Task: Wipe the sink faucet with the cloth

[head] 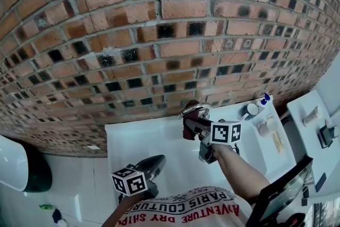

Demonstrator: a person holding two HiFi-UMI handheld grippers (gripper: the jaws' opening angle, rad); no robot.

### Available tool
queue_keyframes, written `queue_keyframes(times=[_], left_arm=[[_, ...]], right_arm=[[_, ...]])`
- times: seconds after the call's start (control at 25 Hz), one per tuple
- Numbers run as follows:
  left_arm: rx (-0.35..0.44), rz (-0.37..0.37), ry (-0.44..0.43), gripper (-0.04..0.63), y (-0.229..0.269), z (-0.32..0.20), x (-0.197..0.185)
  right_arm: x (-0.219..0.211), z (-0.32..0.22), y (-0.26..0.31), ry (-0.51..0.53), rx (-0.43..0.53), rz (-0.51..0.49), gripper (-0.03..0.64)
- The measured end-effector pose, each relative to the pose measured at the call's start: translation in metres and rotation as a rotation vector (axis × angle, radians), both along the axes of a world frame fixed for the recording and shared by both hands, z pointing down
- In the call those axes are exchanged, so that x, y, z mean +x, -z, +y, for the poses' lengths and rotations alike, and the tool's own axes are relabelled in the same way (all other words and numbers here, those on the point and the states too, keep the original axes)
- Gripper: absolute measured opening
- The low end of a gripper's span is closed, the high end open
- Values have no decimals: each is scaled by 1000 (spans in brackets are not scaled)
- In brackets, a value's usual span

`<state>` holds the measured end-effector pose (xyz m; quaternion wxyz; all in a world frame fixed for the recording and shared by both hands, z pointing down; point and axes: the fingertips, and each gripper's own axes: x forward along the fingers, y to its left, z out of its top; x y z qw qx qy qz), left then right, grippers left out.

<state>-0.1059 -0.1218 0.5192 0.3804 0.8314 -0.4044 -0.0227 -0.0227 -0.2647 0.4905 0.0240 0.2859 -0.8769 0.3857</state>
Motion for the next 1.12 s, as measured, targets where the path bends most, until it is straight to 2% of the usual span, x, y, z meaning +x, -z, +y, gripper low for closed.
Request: queue_keyframes(times=[0.36,0.64,0.92,1.12], left_arm=[[-21,-1,1,3,-8,-5,-1],[-12,-11,19,3,-5,-6,-7],[13,-39,32,3,5,2,-9],[40,-67,39,3,18,18,-6]], right_arm=[[-15,4,-40,58,-59,61,97],[-10,11,-37,76,-48,60,98],[-11,95,-32,259,-80,-8,98],[-16,150,-24,334,-45,2,97]])
